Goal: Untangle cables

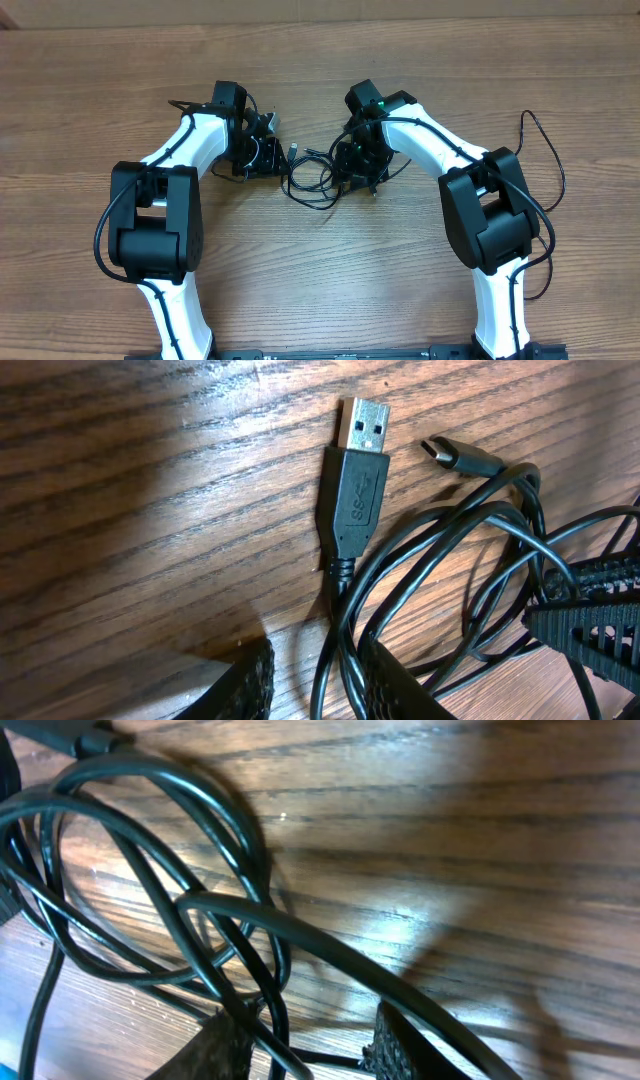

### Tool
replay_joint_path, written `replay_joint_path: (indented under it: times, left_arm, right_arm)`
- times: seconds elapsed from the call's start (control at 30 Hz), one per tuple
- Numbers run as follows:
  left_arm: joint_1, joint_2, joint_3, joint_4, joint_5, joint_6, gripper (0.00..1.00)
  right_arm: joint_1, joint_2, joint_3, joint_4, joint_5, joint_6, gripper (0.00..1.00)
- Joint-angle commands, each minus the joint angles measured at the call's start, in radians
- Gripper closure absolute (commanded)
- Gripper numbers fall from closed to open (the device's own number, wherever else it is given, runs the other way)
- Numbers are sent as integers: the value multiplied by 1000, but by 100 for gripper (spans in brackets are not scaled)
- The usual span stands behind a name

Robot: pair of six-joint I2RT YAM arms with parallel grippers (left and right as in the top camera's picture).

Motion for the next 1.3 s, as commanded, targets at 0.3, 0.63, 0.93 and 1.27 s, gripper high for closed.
replay_joint_path:
  times: [0.3,0.63,0.93,1.27]
  left_arm:
    - [-11,20,-22,-4,-72,27,68]
    - [-11,20,-22,-4,-72,27,68]
    - [-11,20,-22,-4,-72,27,68]
    - [-11,20,-22,-4,-72,27,68]
  right_arm:
    - [-80,-27,34,11,-198,-5,68]
    - [-66,-27,14,14,-140,-1,69]
    - [-3,-27,3,36,-19,-1,66]
    - [-9,-27,3,103,53,-2,65]
